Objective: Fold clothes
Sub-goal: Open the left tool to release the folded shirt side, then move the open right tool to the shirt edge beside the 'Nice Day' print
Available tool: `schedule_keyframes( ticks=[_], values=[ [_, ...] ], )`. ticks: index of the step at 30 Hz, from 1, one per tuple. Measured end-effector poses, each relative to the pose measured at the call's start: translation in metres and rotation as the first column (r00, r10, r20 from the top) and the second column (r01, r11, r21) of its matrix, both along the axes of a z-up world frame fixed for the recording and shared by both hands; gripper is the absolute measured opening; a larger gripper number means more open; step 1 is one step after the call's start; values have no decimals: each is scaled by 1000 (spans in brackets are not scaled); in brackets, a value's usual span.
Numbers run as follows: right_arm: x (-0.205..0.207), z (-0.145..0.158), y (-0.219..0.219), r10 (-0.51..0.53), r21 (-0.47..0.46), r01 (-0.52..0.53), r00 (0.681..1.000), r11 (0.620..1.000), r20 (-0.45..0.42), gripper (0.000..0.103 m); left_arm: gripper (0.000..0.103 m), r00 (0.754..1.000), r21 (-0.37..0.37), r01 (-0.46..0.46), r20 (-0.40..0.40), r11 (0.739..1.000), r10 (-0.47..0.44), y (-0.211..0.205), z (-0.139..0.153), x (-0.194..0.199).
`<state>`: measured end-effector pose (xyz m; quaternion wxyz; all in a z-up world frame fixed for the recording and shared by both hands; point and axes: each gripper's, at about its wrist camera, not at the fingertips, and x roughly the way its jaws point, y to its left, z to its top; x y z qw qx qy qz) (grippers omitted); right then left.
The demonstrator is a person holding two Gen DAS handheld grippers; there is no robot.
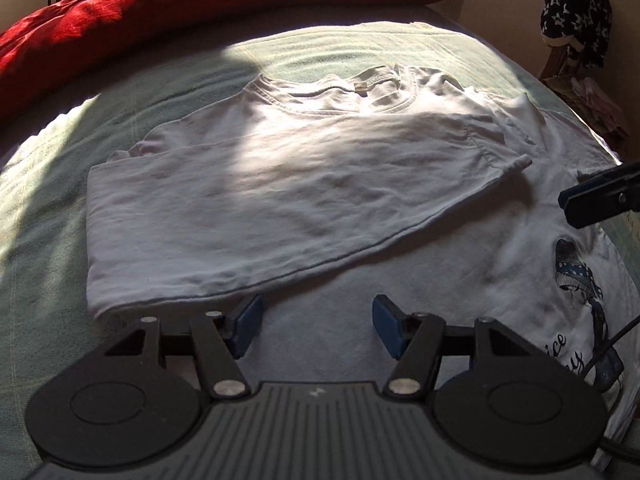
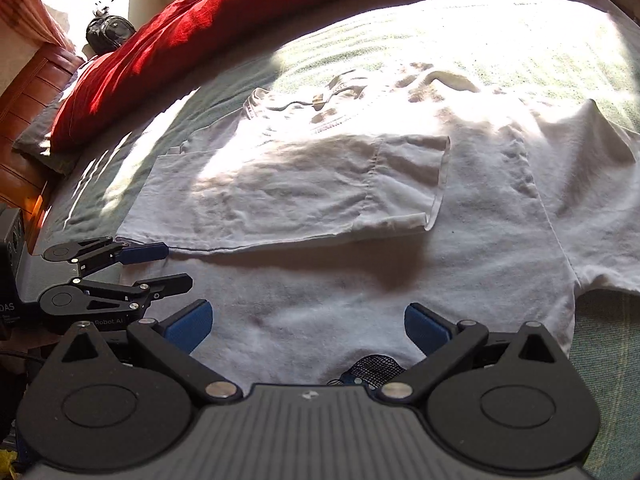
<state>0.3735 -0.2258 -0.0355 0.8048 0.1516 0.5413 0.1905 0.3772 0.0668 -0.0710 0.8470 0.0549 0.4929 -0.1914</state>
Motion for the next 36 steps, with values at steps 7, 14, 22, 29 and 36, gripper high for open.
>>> schedule_keyframes(
  ticks=[7,14,22,29,36],
  values=[
    [10,2,27,35,-16,-35,999,999,12,103,62,974,-65,-197,97,978,203,41,-2,10],
    [14,5,50,73,-36,-72,997,997,12,103,63,944,-119,-297,116,947,310,70,-7,1],
    [18,5,57,81,-49,-80,996,996,22,103,66,922,-163,-320,172,933,346,86,20,-21],
    [19,3,56,93,-44,-91,995,995,38,103,70,934,-211,-256,198,943,298,87,27,-3],
    [22,1,35,69,7,-70,995,998,71,99,68,959,-183,-242,105,953,264,78,2,8]
  ],
)
